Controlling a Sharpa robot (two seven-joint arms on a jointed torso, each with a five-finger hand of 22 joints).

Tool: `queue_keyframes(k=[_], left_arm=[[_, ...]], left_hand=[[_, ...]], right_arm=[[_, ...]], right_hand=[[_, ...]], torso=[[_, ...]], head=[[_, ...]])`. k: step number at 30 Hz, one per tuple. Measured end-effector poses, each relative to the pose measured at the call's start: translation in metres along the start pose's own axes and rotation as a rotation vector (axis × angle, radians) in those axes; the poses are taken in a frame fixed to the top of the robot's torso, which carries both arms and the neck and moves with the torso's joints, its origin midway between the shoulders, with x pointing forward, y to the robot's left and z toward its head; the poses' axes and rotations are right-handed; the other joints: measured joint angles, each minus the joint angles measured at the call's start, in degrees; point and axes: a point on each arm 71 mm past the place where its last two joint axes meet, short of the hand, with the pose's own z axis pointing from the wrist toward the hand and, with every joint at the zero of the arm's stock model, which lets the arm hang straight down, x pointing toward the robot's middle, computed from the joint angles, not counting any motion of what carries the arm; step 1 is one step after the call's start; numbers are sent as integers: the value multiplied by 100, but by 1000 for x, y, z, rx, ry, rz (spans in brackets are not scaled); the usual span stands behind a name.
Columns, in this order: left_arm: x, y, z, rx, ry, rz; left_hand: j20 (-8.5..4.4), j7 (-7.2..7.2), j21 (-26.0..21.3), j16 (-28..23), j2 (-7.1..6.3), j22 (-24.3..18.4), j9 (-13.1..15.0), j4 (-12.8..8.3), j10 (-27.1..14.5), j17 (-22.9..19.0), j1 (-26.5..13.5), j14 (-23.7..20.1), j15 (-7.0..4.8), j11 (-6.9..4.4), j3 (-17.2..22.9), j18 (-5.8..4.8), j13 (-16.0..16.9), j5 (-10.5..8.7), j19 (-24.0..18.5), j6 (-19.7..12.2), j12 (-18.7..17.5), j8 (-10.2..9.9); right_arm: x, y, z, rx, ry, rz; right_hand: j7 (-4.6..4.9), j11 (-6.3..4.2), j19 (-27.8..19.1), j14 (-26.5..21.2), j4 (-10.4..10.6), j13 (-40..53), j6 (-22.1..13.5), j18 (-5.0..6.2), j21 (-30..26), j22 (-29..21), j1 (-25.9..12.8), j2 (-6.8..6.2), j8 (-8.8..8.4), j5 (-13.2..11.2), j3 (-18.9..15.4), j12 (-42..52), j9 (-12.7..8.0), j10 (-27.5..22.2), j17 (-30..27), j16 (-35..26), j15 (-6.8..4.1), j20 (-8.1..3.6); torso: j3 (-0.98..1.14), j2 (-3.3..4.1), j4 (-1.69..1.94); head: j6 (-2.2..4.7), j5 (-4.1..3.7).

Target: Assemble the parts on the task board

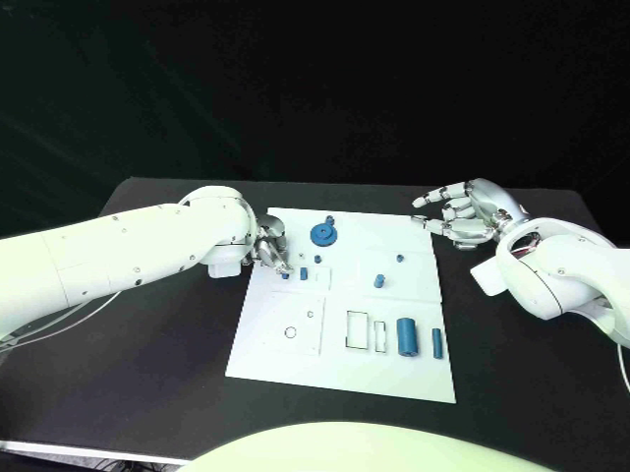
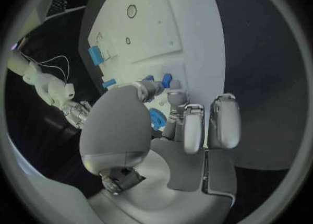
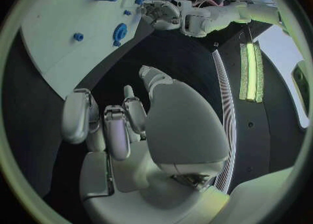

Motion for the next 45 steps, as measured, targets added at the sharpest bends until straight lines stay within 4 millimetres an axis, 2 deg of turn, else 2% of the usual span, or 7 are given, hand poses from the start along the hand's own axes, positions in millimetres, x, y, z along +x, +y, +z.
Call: queue_keyframes(k=[9, 15, 28, 35, 38, 41, 45], left_arm=[[0, 3, 0, -2, -2, -12], [1, 8, 0, -8, -9, -27], [-2, 12, -3, 3, -43, -93], [-6, 15, -7, 7, -82, -136], [-8, 14, -9, 21, -102, -155], [-11, 12, -13, 52, -134, -181], [-16, 5, -16, 128, -191, -217]], left_hand=[[-45, -135, 0, 0, -65, 0, 62, -491, 113, 0, -758, 1, -64, -113, 263, 1, -43, -75, 19, 133, 0, -60], [-54, -110, -52, -13, -79, -22, 37, 84, -86, 0, -1242, 1, -64, -49, -795, 1, -246, -122, 10, 191, -159, -139], [33, 78, -243, -149, 80, -337, 62, 134, -594, 0, -1443, 21, 2, 64, -1530, 0, -902, -162, -221, -229, -568, -305], [49, 59, -273, -199, 88, -412, 70, 126, -680, 0, -1435, 1, 22, 87, -1571, 1, -976, -162, -277, -210, -616, -285], [71, 95, -358, -248, 245, -507, 75, 142, -858, 0, -1278, 21, 45, 118, -1587, 1, -1138, -96, -365, -304, -737, -285], [124, 194, -554, -455, 409, -816, 25, 90, -1164, 0, -802, 11, 135, 209, -1397, 6, -1287, -74, -630, -538, -843, -383], [240, 375, -1003, -830, 255, -1501, -127, -1, -1659, 0, -68, -91, 304, 367, -948, 199, -1439, -74, -1197, -905, -994, -505]], right_arm=[[0, 0, 0, 0, 0, 0], [0, 0, 0, 1, -1, 0], [-1, 0, 0, 1, -2, -1], [-1, 0, -1, 1, -3, 0], [-1, -1, -1, 1, -3, -1], [-1, -1, -1, 1, -4, -1], [-2, -1, -1, 1, -5, -1]], right_hand=[[0, 0, 0, 0, 0, -1, 0, 0, -10, -1, 0, 0, 0, 0, 0, 0, 0, 0, 0, 0, 0, 0], [0, 0, 0, 0, 16, -1, 0, 0, -10, -1, 0, 0, 0, 0, 16, -22, 0, 0, 0, 0, 0, 0], [0, 0, -22, 0, 16, -2, 0, 0, -45, -2, -1, -1, 0, 0, 16, -22, 0, 0, 3, -23, 0, -22], [0, 0, -22, 0, 16, -2, 0, 0, -45, -2, -24, -24, 0, 0, 16, -22, 0, 0, 4, -23, 0, -21], [0, 0, -21, 0, 16, -3, 0, 0, -45, -2, -23, -23, 0, 0, 16, -22, 0, 0, 4, -23, 0, -21], [0, 0, -21, 0, 16, -3, 0, 0, -45, -2, -23, -23, 0, 0, 16, -22, 0, 0, 4, -23, 0, -21], [0, 0, -21, 0, 16, -3, 0, 0, -45, -2, -23, -23, 0, 0, 16, -22, 0, 0, 4, -23, 0, -21]], torso=[[-1, -1, 4], [-3, 0, 3], [1, 1, 2], [2, -2, 3], [2, -3, 3], [2, -3, 3], [2, -3, 4]], head=[[5, -6], [22, -14], [44, -41], [73, -52], [86, -56], [98, -64], [113, -73]])
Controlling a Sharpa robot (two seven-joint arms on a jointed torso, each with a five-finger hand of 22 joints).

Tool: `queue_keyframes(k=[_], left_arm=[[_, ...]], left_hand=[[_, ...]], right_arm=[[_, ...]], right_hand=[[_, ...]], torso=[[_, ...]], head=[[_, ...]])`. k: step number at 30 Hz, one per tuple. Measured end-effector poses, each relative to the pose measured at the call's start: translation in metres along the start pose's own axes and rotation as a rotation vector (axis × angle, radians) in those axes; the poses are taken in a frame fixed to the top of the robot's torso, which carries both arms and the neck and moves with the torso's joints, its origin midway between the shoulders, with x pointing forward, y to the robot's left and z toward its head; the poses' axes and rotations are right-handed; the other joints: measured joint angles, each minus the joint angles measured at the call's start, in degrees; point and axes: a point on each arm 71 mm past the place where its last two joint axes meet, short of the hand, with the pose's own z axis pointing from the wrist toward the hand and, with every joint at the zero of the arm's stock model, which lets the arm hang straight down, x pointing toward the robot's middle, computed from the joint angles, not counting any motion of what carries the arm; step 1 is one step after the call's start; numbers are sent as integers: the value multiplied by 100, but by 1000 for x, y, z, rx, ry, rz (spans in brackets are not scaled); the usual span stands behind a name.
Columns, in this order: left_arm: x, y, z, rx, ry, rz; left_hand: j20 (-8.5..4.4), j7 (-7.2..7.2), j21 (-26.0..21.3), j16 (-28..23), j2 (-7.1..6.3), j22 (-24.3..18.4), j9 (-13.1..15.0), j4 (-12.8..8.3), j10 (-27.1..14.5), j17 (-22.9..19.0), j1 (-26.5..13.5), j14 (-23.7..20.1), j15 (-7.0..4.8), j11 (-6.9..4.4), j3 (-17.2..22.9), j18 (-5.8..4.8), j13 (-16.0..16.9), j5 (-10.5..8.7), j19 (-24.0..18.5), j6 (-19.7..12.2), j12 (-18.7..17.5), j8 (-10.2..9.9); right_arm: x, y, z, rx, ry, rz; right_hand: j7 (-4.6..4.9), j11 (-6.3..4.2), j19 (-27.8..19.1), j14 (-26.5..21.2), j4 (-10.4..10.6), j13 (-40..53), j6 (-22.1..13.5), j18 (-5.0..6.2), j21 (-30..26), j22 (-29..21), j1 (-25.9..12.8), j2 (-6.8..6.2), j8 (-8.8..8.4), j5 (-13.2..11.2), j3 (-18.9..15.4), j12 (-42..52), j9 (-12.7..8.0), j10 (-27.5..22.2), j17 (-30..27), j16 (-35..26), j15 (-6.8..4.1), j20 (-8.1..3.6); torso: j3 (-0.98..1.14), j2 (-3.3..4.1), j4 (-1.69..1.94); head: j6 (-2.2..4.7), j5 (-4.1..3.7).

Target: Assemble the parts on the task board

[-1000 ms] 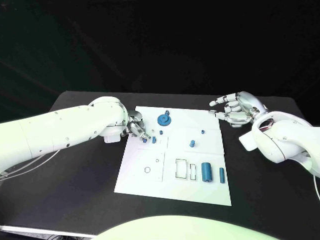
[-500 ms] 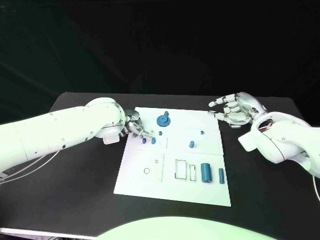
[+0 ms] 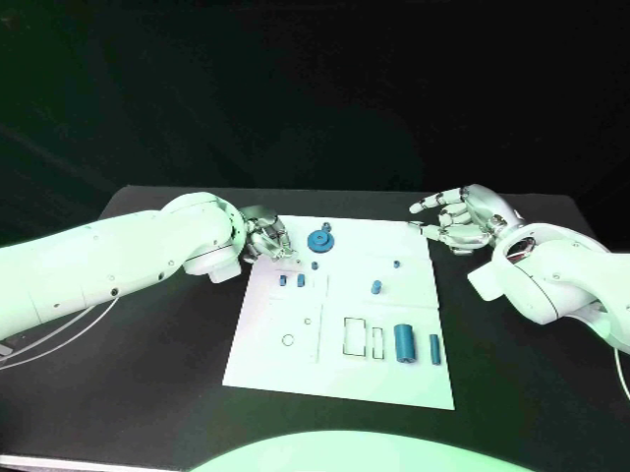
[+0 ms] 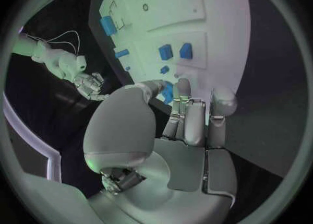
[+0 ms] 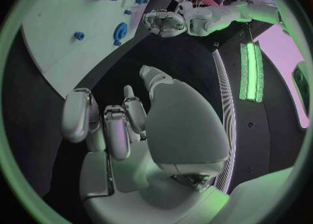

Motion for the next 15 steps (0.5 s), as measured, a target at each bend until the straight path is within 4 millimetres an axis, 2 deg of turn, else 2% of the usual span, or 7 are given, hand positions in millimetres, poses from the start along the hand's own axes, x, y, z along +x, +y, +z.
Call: queue_keyframes(k=[1, 3, 5, 7, 12, 14, 15], left_arm=[[-1, -3, 0, 25, -14, -9], [-2, -8, -1, 80, -40, -25], [-3, -14, -2, 147, -70, -40], [-3, -20, -3, 213, -98, -46], [4, -30, -3, 338, -138, -15], [9, -32, -2, 372, -145, 11], [13, -32, -1, 390, -148, 31]], left_hand=[[34, 69, -164, -136, -46, -243, -44, -7, -145, -130, 96, -117, 55, 54, 71, 79, -46, 0, -203, -77, -53, -36], [182, 249, -1064, -965, -157, -1452, -187, -50, -714, -1152, 356, -1006, 226, 251, 236, 319, -277, 0, -1299, -377, -373, -150], [319, 279, -1466, -1617, -251, -1810, -349, -98, -1128, -1970, 520, -1806, 366, 399, 283, 340, -518, 0, -1679, -627, -655, -256], [415, 258, -1625, -1861, -307, -1928, -532, -249, -1330, -2367, 767, -2173, 440, 480, 309, 339, -732, 0, -1773, -782, -832, -329], [434, 230, -1638, -1959, -401, -1942, -884, -470, -1486, -2752, 994, -2439, 451, 498, 270, 340, -1138, -36, -1817, -830, -1148, -361], [435, 248, -1662, -1968, -425, -1942, -982, -494, -1500, -2833, 1018, -2459, 464, 512, 246, 340, -1259, -37, -1834, -801, -1243, -361], [435, 248, -1677, -1968, -425, -1942, -1034, -495, -1500, -2873, 1018, -2459, 464, 512, 233, 340, -1313, -37, -1834, -753, -1275, -361]], right_arm=[[0, 0, 0, 0, 0, 0], [0, 0, 0, 0, -1, 0], [-1, 0, 0, 1, -2, 0], [-1, -1, 0, 1, -4, -1], [-2, -1, -1, 0, -8, -1], [-2, -1, -1, -1, -10, -1], [-3, -1, -1, -3, -11, -1]], right_hand=[[0, 0, 0, 0, 0, 0, 0, 0, 0, 0, 0, 0, 0, 0, 0, 0, 0, 0, 0, 0, 0, 0], [0, 0, 0, 0, 0, 0, 0, 0, 0, 0, 0, 0, 0, 0, 0, 0, 0, 0, 0, 0, 0, 0], [0, 0, 0, 0, 0, 0, 0, 0, 0, 0, 0, 0, 0, 0, 0, 0, 0, 0, 0, 0, 0, 0], [0, 21, 0, 0, 0, 0, 0, 0, 0, 0, 0, 0, 0, 21, 0, 0, 0, -21, -1, 0, 0, 0], [0, 0, -56, 0, -18, -16, 0, 0, -115, 5, 0, 0, 0, 21, 18, -52, 0, -66, -1, -14, 0, 12], [0, 9, -144, 0, -15, -78, 0, 91, -255, -29, 0, 0, 0, 21, 34, -121, 0, -138, -1, -78, 0, 16], [0, 0, -157, 0, -10, -116, 0, 91, -327, -68, 0, 0, 0, 21, 59, -165, 0, -170, -1, -92, 0, 11]], torso=[[-1, 1, 1], [-3, 2, 2], [-3, 5, 2], [-3, 7, 2], [-3, 8, 6], [-5, 6, 9], [-5, 6, 9]], head=[[2, -2], [8, -7], [15, -12], [22, -14], [29, -27], [30, -31], [30, -32]])
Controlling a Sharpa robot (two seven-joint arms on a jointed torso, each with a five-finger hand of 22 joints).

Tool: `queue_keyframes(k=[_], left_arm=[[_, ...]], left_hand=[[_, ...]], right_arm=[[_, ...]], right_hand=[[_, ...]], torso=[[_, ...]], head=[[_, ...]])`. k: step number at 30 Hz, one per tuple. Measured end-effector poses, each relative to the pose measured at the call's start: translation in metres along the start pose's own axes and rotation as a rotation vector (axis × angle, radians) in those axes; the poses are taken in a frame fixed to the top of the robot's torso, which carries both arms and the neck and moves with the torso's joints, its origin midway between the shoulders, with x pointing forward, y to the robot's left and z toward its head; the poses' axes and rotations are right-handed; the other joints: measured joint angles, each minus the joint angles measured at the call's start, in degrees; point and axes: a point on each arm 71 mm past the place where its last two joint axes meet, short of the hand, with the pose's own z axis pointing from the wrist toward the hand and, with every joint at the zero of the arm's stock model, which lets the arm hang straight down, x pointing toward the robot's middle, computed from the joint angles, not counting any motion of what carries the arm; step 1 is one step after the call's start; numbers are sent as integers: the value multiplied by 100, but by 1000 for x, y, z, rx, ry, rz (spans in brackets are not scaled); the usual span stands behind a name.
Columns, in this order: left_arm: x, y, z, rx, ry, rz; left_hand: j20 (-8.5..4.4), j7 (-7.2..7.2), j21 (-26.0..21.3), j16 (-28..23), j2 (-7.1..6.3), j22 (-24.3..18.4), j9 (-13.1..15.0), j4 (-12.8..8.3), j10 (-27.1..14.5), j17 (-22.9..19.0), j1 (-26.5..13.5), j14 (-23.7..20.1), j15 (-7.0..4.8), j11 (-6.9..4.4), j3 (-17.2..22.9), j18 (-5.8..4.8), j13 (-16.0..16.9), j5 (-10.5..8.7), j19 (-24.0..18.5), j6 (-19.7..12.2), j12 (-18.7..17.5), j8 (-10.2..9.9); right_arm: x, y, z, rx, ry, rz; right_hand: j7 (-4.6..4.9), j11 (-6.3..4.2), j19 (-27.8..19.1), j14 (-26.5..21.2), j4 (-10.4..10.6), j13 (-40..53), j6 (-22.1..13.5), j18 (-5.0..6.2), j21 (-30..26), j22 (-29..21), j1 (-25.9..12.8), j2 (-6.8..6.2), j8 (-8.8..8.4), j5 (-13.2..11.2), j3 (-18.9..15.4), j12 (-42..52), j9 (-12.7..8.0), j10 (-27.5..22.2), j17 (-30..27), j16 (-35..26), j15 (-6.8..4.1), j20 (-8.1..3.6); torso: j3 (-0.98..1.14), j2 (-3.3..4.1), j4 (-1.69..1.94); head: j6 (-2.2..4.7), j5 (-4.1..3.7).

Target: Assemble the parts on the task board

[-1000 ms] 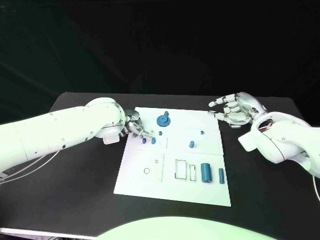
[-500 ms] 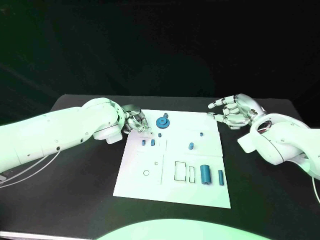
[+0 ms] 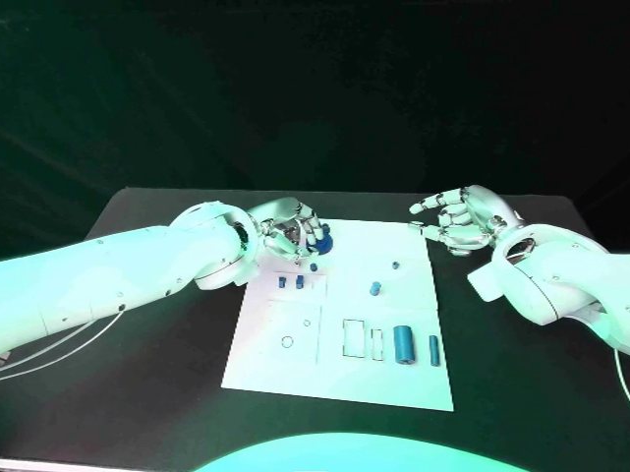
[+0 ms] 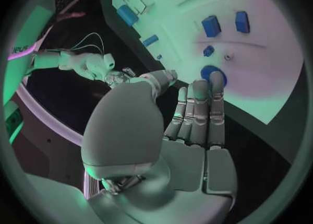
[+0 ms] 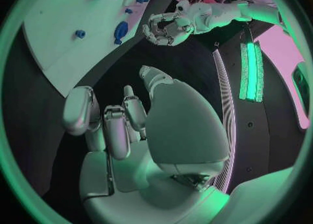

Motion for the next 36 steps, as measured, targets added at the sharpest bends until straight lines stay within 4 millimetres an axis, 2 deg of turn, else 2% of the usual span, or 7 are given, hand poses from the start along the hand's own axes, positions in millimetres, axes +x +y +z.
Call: queue_keyframes(k=[7, 9, 12, 13, 15, 20, 36], left_arm=[[14, -2, 6, 73, 5, 126], [16, -3, 7, 82, 9, 160], [19, -3, 10, 91, 22, 213], [20, -3, 11, 91, 27, 228], [21, -3, 12, 89, 37, 259], [24, -2, 17, 80, 58, 313], [28, 5, 23, 17, 119, 388]], left_hand=[[0, 24, -22, 37, 0, -8, -210, 59, 24, -123, 0, 0, 0, -23, -187, 0, -182, 0, 0, 153, -80, 0], [0, 31, -22, 100, 0, -8, -309, 93, 75, -174, 0, 2, -2, -55, -248, 0, -255, 0, 0, 279, -81, 0], [0, 52, -22, 135, -21, -8, -407, 111, 116, -213, 20, 22, -21, -52, -281, 0, -318, 0, 0, 345, -110, -34], [-2, 52, -22, 161, -21, -8, -430, 115, 116, -221, 20, 22, -21, -52, -304, 0, -334, 0, 3, 345, -110, -38], [-22, 53, -22, 180, -21, -8, -487, 129, 116, -238, 20, 43, -43, -52, -351, -1, -365, 0, 23, 345, -144, -87], [1, 54, -22, 260, -44, -8, -556, 131, 116, -246, 43, 85, -36, -52, -397, -1, -417, 0, 46, 387, -170, -124], [-61, 38, 82, 712, -22, 81, -840, 157, 336, 34, 186, 424, -74, -83, -402, -1, -586, 0, 147, 616, -198, -235]], right_arm=[[-1, 0, 0, -9, -8, -1], [-1, 1, 0, -11, -9, -1], [-1, 1, 1, -15, -12, -1], [-1, 1, 1, -17, -13, -1], [-1, 2, 1, -21, -16, -1], [-1, 3, 1, -36, -32, -1], [-3, 5, 1, -60, -62, -3]], right_hand=[[0, 0, -113, 0, -14, -213, 0, -1, -278, -164, 0, 0, 0, 23, 44, -203, 0, -159, 0, -99, 0, 6], [-1, 11, -230, 0, -8, -338, -1, 106, -478, -284, 0, 0, 25, 23, 86, -331, 0, -279, 0, -190, 0, 0], [-10, 0, -419, 0, -11, -614, -11, 147, -933, -559, 2, -2, 25, 23, 151, -591, 0, -483, -1, -376, 0, -6], [-13, -1, -510, 0, -17, -758, -14, 225, -1161, -699, 14, -14, 25, 23, 186, -727, 0, -580, -7, -475, 0, -13], [-21, -11, -603, 0, -23, -954, -21, 225, -1446, -871, 32, -34, 48, 46, 211, -910, 0, -703, -59, -611, 0, -14], [-21, -22, -610, 22, -45, -1070, -22, 224, -1537, -936, 41, -71, 48, 323, 297, -990, 0, -713, -86, -640, -22, -21], [-32, -41, -610, 21, -46, -1426, -33, 224, -1646, -1007, 11, -101, 68, 355, 360, -1314, 0, -938, -136, -698, -21, -20]], torso=[[-4, -3, 0], [-4, -3, -3], [-4, -3, -9], [-3, -3, -10], [-1, -3, -11], [-1, -3, -8], [2, 1, -9]], head=[[9, 1], [12, 9], [14, 15], [14, 16], [14, 19], [14, 15], [-14, 4]])
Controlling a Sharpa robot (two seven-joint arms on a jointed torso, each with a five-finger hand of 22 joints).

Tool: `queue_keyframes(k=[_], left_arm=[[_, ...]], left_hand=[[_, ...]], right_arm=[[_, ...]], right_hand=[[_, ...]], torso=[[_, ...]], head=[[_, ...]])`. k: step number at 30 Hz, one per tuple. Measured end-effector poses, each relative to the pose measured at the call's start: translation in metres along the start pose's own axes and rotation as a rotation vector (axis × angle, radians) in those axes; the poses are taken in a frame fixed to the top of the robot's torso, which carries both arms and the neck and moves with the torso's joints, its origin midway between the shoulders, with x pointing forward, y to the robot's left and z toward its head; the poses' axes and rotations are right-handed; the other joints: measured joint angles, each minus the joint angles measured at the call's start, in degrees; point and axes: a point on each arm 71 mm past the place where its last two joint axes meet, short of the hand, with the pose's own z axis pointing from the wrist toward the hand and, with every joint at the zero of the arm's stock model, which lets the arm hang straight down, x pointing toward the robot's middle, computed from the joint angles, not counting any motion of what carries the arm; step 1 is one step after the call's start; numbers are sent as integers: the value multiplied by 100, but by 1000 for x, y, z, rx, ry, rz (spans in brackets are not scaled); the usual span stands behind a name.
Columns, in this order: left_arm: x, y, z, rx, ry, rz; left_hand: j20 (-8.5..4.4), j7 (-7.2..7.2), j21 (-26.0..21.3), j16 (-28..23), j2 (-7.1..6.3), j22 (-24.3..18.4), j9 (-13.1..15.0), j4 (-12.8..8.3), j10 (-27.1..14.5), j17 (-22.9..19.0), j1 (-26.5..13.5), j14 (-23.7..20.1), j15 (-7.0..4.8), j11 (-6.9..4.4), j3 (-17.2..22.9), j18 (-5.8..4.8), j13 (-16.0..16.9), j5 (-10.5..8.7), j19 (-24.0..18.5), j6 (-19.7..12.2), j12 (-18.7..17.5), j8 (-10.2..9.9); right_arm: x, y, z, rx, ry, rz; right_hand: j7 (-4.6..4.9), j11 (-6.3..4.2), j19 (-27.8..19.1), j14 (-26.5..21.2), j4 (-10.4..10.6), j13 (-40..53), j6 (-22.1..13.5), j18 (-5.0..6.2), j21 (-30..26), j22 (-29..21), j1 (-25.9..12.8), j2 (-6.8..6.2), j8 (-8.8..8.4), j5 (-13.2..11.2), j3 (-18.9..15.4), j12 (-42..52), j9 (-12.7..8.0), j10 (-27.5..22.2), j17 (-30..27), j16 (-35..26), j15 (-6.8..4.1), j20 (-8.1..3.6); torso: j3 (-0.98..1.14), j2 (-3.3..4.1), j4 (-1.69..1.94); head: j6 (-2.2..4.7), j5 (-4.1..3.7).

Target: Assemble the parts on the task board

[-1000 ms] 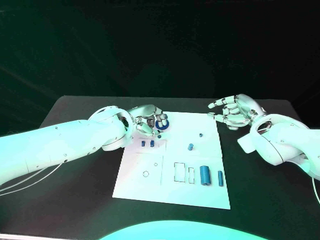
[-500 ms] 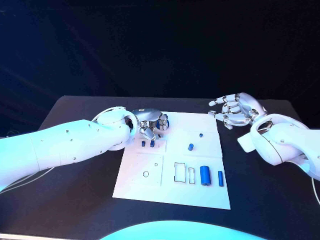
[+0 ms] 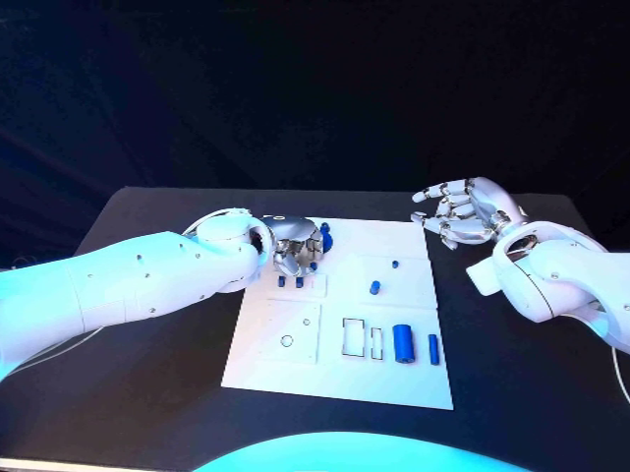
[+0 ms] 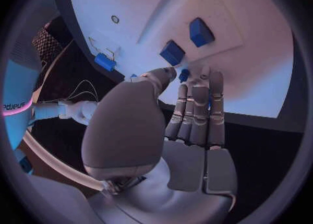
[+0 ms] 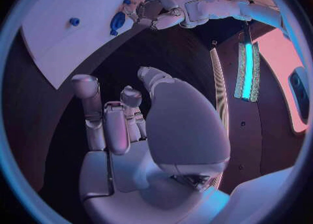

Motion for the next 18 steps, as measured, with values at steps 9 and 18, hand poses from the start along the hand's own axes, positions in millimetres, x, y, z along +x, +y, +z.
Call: queue_keyframes(k=[9, 18], left_arm=[[1, 2, 3, -18, 11, 12], [1, 1, 7, -19, 9, 14]], left_hand=[[-17, -45, 147, 185, 25, 121, -110, -17, 160, 103, 71, 156, -32, -40, 142, 1, -91, 0, 78, 222, -31, -23], [-42, -65, 400, 380, 56, 431, -200, -35, 323, 268, 102, 324, -66, -82, 269, 1, -175, 0, 287, 345, -97, -67]], right_arm=[[0, 0, 0, -4, -3, 0], [0, 1, 0, -5, -3, 0]], right_hand=[[0, 19, 0, 0, 0, -49, 0, -1, 0, 0, 0, 0, 0, 0, 0, -30, 0, -22, -7, -8, 0, 0], [-1, 19, 0, 0, -16, -64, -1, -1, 0, -5, 0, 0, 0, 0, 16, -60, 0, -21, -6, -8, 0, 0]], torso=[[-1, -1, 0], [-1, -2, 0]], head=[[-6, -1], [0, -22]])
